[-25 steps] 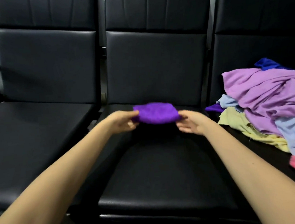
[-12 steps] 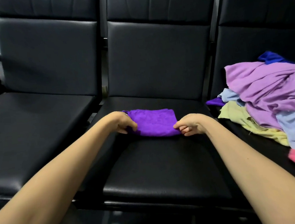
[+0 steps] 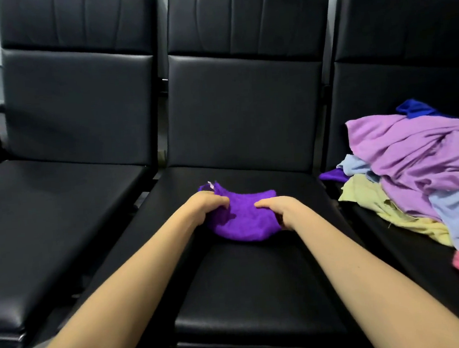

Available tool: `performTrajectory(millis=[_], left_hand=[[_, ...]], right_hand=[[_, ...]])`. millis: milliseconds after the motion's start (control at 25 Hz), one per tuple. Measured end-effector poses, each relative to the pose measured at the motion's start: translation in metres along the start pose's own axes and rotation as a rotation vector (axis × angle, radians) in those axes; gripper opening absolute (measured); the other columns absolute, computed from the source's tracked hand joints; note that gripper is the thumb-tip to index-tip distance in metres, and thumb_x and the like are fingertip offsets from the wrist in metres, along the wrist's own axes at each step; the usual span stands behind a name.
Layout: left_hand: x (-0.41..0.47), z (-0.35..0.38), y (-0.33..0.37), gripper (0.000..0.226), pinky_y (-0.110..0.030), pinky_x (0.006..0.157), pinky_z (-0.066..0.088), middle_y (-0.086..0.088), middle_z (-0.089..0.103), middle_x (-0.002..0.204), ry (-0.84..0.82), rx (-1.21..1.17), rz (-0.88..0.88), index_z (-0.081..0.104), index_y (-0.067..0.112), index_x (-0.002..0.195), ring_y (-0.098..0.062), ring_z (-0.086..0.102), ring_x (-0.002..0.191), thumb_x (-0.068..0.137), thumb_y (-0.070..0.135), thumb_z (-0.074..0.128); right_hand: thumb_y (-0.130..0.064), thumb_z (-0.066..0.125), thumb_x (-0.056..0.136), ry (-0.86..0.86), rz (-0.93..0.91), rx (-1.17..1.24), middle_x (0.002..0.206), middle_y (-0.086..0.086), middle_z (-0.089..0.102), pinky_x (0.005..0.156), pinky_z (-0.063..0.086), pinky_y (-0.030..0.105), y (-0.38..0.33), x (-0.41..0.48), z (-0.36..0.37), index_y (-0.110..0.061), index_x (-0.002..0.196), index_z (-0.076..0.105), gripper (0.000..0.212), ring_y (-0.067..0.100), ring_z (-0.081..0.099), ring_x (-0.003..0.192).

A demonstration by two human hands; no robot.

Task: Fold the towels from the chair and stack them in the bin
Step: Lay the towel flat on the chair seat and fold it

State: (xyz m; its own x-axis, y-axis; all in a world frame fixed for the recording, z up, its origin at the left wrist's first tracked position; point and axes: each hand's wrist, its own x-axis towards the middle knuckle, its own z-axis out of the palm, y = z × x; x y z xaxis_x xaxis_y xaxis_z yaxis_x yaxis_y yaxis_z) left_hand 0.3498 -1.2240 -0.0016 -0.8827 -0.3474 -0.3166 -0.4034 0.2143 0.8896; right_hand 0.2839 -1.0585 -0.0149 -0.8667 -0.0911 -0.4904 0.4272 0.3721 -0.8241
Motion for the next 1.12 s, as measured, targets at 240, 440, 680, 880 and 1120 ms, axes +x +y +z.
performTrajectory(millis=[240, 440, 680, 880, 1120], left_hand=[[-0.016, 0.001, 0.004, 0.010, -0.031, 0.063, 0.050, -0.006, 0.066, 0.052, -0.221, -0.302, -0.208, 0.060, 0.010, 0.077, -0.021, 0.064, 0.056, 0.087, 0.011, 0.060], [-0.028, 0.011, 0.013, 0.017, -0.037, 0.089, 0.047, -0.009, 0.066, 0.052, -0.266, -0.424, -0.149, 0.056, 0.008, 0.081, -0.019, 0.064, 0.042, 0.095, 0.009, 0.047], [-0.075, 0.042, 0.041, 0.021, -0.029, 0.047, 0.053, -0.007, 0.068, 0.054, -0.365, -0.381, -0.096, 0.057, 0.010, 0.083, -0.017, 0.065, 0.044, 0.099, 0.017, 0.044], [-0.120, 0.095, 0.067, 0.019, -0.034, 0.063, 0.054, -0.009, 0.068, 0.057, -0.511, -0.271, -0.060, 0.059, 0.007, 0.081, -0.019, 0.067, 0.048, 0.096, 0.014, 0.048], [-0.188, 0.200, 0.075, 0.030, -0.039, 0.094, 0.042, -0.011, 0.063, 0.051, -0.596, -0.209, -0.087, 0.051, 0.004, 0.077, -0.023, 0.057, 0.074, 0.100, 0.010, 0.032]], right_hand=[[-0.013, 0.063, 0.063, 0.032, -0.166, 0.143, 0.107, 0.016, 0.064, 0.089, 0.049, 0.035, -0.001, -0.008, -0.003, -0.012, 0.079, 0.058, 0.017, 0.030, 0.060, 0.100], [-0.005, 0.057, 0.087, 0.040, -0.206, 0.212, 0.115, 0.013, 0.061, 0.093, 0.050, 0.045, 0.015, -0.023, -0.024, -0.015, 0.118, 0.053, 0.033, 0.031, 0.061, 0.104], [-0.006, 0.056, 0.091, 0.090, -0.309, 0.326, 0.105, 0.011, 0.066, 0.095, 0.049, 0.047, 0.038, -0.068, -0.072, -0.008, 0.114, 0.059, 0.024, 0.028, 0.063, 0.095], [0.000, 0.053, 0.092, 0.164, -0.354, 0.327, 0.084, 0.006, 0.063, 0.081, 0.052, 0.040, 0.065, -0.119, -0.126, -0.004, 0.117, 0.058, 0.026, 0.019, 0.060, 0.074], [-0.001, 0.057, 0.089, 0.313, -0.246, 0.359, 0.080, 0.006, 0.065, 0.064, 0.055, 0.032, 0.130, -0.178, -0.208, -0.016, 0.090, 0.060, 0.016, 0.019, 0.062, 0.066]])
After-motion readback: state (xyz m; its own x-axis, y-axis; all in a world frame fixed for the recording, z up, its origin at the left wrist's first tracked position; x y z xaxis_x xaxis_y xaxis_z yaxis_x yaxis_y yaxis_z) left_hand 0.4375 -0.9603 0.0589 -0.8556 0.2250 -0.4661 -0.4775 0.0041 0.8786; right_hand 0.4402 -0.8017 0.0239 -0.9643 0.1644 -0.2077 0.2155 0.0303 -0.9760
